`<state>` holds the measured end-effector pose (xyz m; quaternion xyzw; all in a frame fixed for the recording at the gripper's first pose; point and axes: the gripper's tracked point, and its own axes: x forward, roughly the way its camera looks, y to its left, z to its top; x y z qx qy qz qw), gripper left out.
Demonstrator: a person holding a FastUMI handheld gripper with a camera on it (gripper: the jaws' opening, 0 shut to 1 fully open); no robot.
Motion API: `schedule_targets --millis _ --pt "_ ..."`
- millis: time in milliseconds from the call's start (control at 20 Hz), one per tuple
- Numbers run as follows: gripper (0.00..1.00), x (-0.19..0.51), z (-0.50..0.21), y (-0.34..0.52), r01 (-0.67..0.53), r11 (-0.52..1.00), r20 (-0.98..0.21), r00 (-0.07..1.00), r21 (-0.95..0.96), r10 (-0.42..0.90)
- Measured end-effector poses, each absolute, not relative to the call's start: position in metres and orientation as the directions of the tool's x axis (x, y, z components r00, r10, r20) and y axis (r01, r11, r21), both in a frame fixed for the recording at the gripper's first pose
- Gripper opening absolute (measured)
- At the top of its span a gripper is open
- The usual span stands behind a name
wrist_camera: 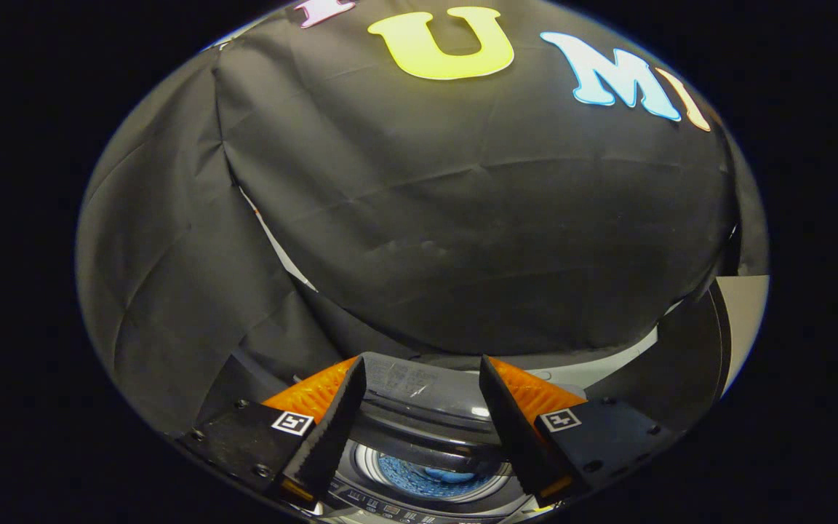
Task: Put the clothes into the washing machine and then close the washing machine lid.
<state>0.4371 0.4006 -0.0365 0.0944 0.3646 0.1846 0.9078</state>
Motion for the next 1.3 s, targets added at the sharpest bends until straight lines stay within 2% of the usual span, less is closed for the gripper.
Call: schedule_targets --millis 400,950,1150,1300 --pt "0.97 0.409 -0.04 0.405 -0.268 0.922 -0.588 0.711 0.281 0.386" --pt "0.97 0.289 -0.081 0.42 -0.277 0.925 -0.572 0.728 0.261 0.379" --pt "0.96 0.246 -0.065 0.422 -0.306 0.911 -0.523 0.747 0.277 0.41" --pt "0.97 0.222 -0.026 0.398 -0.308 0.904 -0.437 0.798 0.298 0.416"
